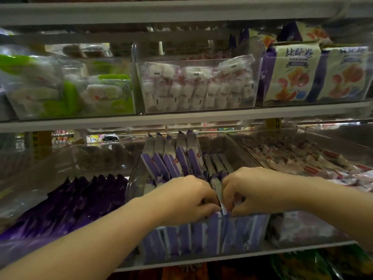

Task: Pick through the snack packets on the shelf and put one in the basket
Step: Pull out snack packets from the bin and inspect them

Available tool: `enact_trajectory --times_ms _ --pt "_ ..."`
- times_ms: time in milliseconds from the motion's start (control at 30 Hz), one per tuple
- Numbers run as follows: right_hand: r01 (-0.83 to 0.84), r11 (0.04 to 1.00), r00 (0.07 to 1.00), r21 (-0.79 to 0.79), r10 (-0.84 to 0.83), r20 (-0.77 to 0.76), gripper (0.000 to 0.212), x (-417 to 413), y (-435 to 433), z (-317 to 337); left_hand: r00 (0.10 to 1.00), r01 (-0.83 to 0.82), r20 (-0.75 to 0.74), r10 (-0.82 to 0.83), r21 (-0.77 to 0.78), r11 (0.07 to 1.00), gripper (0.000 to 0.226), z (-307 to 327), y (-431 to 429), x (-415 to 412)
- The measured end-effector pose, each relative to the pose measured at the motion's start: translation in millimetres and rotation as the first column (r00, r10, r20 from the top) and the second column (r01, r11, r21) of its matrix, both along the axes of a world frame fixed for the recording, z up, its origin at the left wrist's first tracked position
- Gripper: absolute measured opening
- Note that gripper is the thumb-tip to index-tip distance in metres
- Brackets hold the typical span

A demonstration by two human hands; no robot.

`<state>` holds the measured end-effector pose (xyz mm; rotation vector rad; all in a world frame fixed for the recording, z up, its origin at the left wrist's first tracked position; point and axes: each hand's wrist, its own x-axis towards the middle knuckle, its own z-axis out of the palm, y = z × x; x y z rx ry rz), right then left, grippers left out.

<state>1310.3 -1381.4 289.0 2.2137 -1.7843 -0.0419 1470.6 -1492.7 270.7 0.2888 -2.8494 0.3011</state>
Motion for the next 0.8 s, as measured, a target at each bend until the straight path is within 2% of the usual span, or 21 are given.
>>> enact_trajectory --times_ms 67,133,200,300,467,533,600,700,767,800 --pt "-0.027 0.998 0.999 -0.060 0.026 -0.019 0.004 0 3 -5 1.000 0.000 -0.011 0.001 0.067 0.998 0.029 -4 -2 2" --pt "-0.025 0.994 0.999 -0.107 0.028 0.028 0.008 0 4 -6 0.999 -0.003 -0.039 0.009 0.153 0.988 0.028 -6 -5 5" --pt "-0.006 0.984 0.989 -0.178 0.032 0.144 0.007 1 4 -1 0.998 0.001 -0.064 0.013 0.216 0.976 0.027 -8 -6 6" --pt "0.069 0.953 0.927 -0.296 0.048 0.372 0.007 1 5 9 0.996 -0.012 -0.076 0.035 0.279 0.960 0.025 -10 -8 7" --pt "0.172 0.833 0.788 -0.526 0.204 0.581 0.008 5 10 15 0.987 -0.034 -0.129 0.096 0.415 0.909 0.029 -10 -7 6" --pt "0.185 0.741 0.771 -0.646 0.298 0.563 0.009 10 14 12 0.978 -0.038 -0.168 0.127 0.455 0.889 0.030 -12 -5 5" --pt "0.168 0.597 0.769 -0.785 0.418 0.483 0.014 18 21 6 0.963 -0.028 -0.213 0.163 0.525 0.850 0.040 -15 0 6" --pt "0.146 0.413 0.745 -0.899 0.552 0.375 0.009 35 31 -10 0.899 0.068 -0.373 0.231 0.639 0.767 0.055 -19 7 12" --pt "0.150 0.342 0.695 -0.928 0.631 0.345 0.009 47 34 -25 0.843 0.190 -0.473 0.255 0.706 0.682 0.045 -20 10 18" --pt "0.157 0.338 0.648 -0.928 0.673 0.355 0.012 52 34 -34 0.818 0.280 -0.511 0.265 0.755 0.593 0.037 -20 12 21"
